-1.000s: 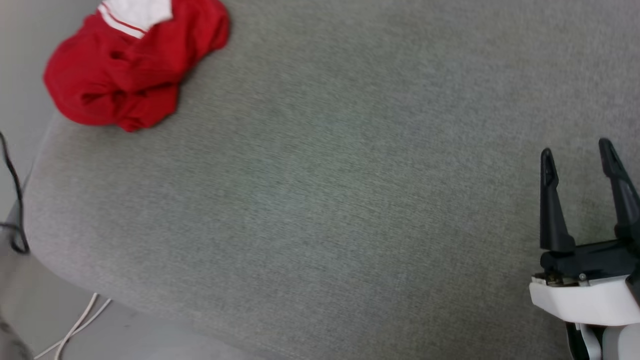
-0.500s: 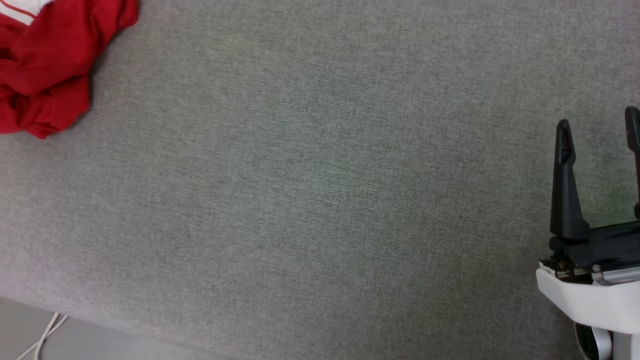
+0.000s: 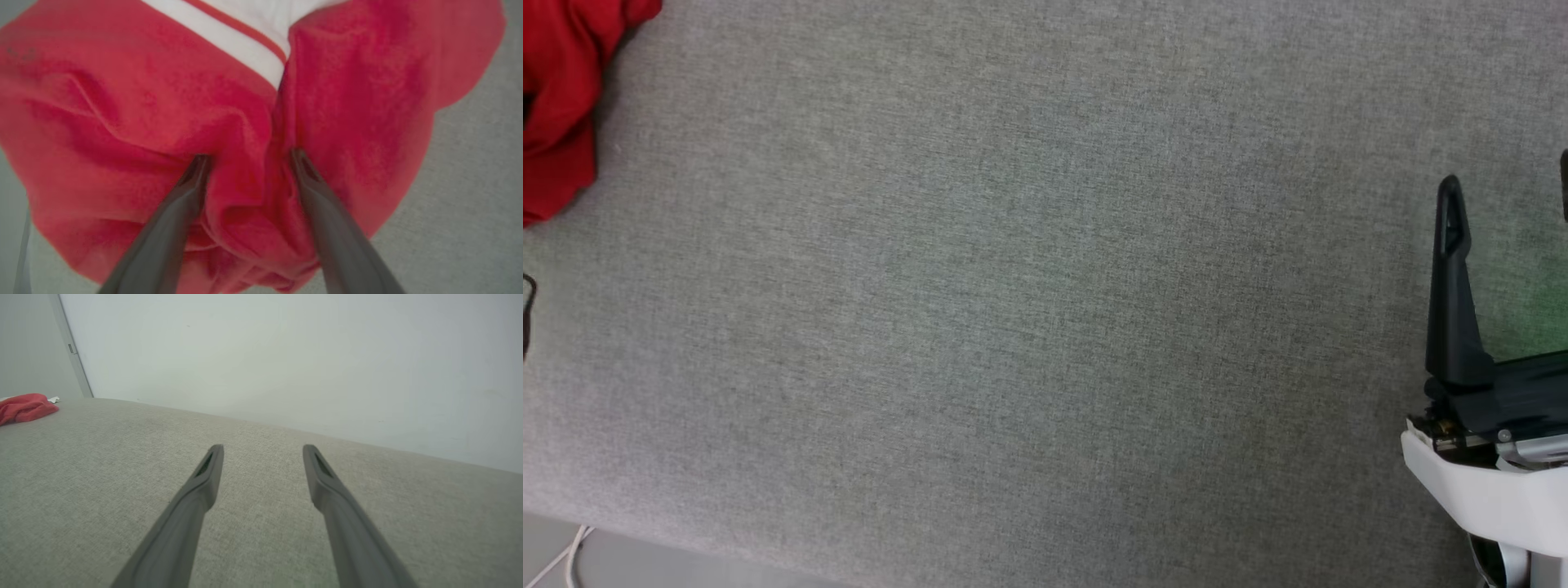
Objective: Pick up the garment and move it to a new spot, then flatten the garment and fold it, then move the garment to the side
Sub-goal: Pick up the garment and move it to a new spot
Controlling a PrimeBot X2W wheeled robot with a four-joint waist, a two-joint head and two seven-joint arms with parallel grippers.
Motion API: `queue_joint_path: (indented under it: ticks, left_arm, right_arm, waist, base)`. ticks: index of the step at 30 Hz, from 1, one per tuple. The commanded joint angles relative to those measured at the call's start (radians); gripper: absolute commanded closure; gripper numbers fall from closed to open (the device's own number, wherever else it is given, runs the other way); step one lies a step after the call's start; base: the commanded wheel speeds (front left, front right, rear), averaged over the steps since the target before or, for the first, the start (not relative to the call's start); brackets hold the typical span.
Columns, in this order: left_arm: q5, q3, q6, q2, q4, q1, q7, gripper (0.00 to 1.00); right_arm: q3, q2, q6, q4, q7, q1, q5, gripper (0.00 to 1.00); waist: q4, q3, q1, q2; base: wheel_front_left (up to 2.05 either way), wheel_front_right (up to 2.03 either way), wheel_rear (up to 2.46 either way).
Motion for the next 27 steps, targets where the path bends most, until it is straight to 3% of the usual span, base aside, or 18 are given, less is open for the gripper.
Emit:
queue_joint_path:
  ticks: [1, 6, 7, 8, 19, 27]
  left_arm:
    - [-0.003, -0.010, 0.000, -0.007, -0.002, 0.013, -0.005, 0.00]
    - [-0.027, -0.084, -0.001, -0.038, 0.017, 0.049, -0.019, 0.00]
    - [-0.028, -0.095, -0.001, -0.040, 0.019, 0.050, -0.022, 0.54]
    - [-0.034, -0.107, -0.001, -0.042, 0.022, 0.049, -0.023, 1.00]
    - [-0.037, -0.179, 0.000, 0.060, -0.029, -0.035, -0.134, 1.00]
    - [-0.010, -0.298, 0.000, 0.122, -0.208, -0.129, -0.169, 1.00]
  right_arm:
    - [0.002, 0.000, -0.001, -0.005, -0.002, -0.019, -0.009, 0.00]
    - [0.005, 0.000, -0.001, 0.003, -0.002, -0.022, -0.015, 0.00]
    - [0.005, 0.000, -0.001, 0.005, -0.002, -0.024, -0.016, 0.00]
    - [0.006, 0.000, -0.001, 0.007, -0.002, -0.027, -0.015, 0.00]
    - [0.012, 0.000, -0.001, 0.048, -0.002, -0.020, 0.025, 0.00]
    - [0.026, 0.000, -0.001, 0.120, -0.002, -0.008, 0.088, 0.00]
  waist:
    - [-0.003, 0.004, -0.0001, 0.0000]
    - [-0.006, 0.008, -0.0001, 0.0000]
    - [-0.007, 0.007, -0.0001, 0.0000]
    - [-0.007, 0.005, -0.0001, 0.0000]
    - [-0.009, -0.091, -0.0001, 0.0000]
    - [-0.032, -0.242, -0.0001, 0.0000]
  base:
    - [0.00, 0.00, 0.00]
    - [0.00, 0.00, 0.00]
    - [0.00, 0.00, 0.00]
    - [0.00, 0.00, 0.00]
    - [0.00, 0.00, 0.00]
    - [0.00, 0.00, 0.00]
